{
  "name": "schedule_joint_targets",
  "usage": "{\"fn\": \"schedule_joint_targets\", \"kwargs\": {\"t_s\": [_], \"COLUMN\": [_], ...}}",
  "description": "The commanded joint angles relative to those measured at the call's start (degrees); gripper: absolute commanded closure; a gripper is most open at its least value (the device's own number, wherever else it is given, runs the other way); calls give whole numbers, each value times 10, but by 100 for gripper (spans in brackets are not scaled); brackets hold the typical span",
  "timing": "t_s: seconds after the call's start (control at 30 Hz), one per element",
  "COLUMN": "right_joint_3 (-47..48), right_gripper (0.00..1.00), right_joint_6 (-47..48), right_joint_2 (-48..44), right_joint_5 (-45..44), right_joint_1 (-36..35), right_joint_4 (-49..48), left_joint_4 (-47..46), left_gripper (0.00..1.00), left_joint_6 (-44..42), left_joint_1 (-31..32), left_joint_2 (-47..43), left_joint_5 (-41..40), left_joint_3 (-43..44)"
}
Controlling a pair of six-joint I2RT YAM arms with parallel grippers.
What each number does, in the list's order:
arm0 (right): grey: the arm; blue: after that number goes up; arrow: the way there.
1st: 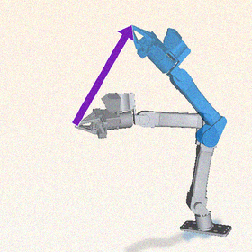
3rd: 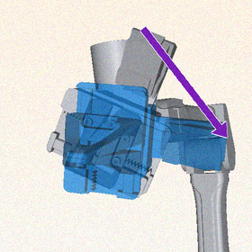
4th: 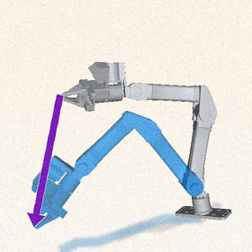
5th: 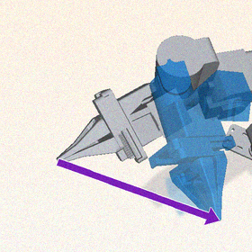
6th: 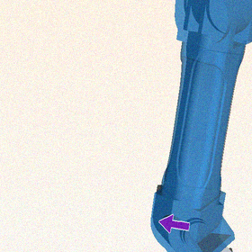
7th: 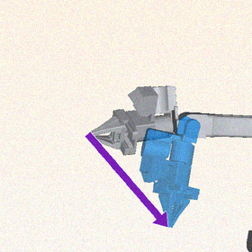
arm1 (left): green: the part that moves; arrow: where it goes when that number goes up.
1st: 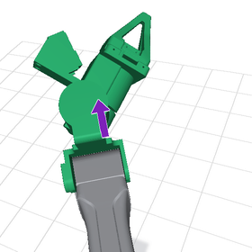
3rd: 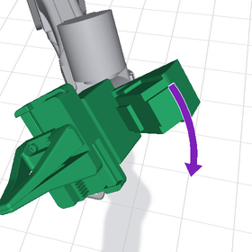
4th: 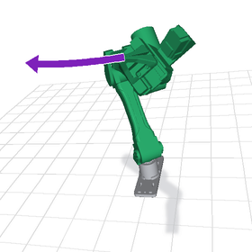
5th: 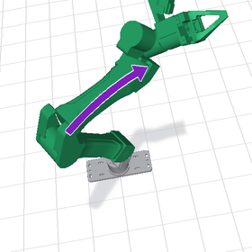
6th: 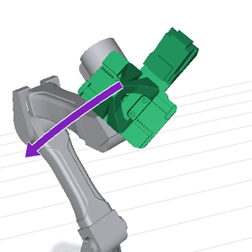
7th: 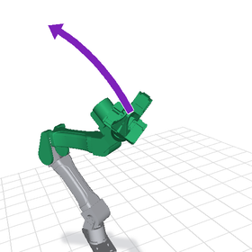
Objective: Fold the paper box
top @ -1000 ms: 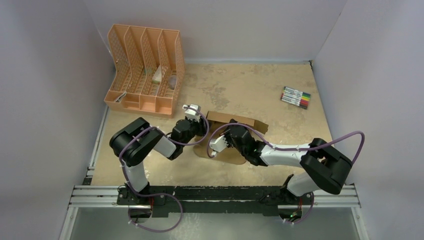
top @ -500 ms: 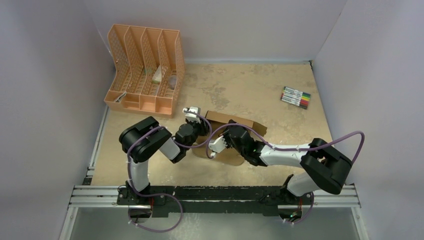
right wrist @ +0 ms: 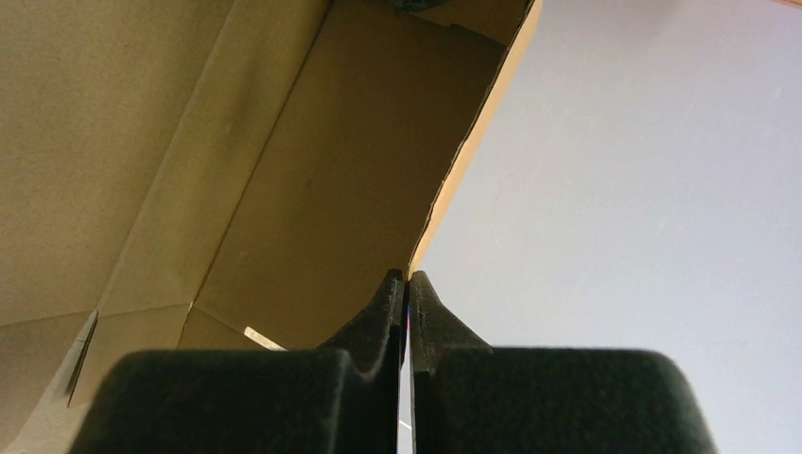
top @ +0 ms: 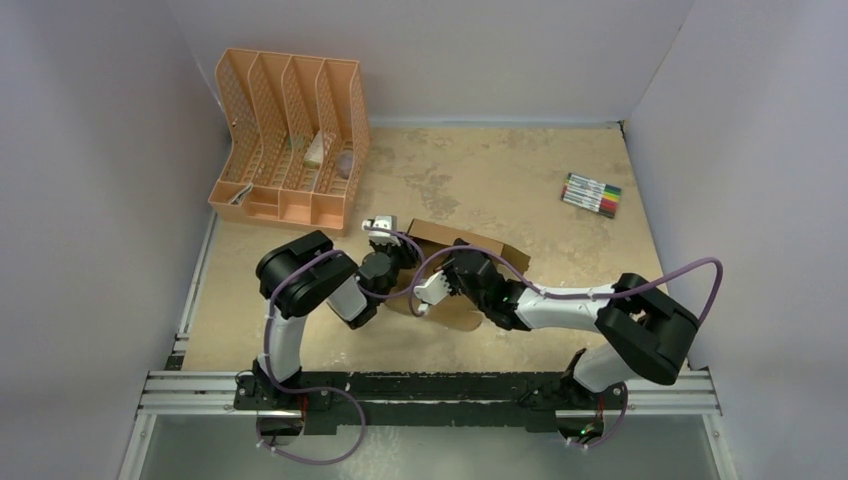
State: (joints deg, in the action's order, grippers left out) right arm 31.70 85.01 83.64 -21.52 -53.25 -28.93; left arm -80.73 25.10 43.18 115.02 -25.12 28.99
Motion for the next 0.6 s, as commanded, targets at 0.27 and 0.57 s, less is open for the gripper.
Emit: {"fn": "schedule_joint_targets", "kwargs": {"t_s": [0.27, 0.57], "right_joint_3": [15, 17], "right_gripper": [100, 100], "right_joint_6": [-8, -16], "right_joint_2": [13, 17], "right_joint_5": [37, 36], "right_joint_1": [-13, -15], "right_joint_4": [69, 70], "left_joint_4": [-32, -23], "left_gripper": [78, 84], "left_joint_6": [43, 30], "left_joint_1": [1, 19], "left_joint_2": [10, 13], "left_joint_5": [-197, -283], "left_joint_3": [18, 25]}}
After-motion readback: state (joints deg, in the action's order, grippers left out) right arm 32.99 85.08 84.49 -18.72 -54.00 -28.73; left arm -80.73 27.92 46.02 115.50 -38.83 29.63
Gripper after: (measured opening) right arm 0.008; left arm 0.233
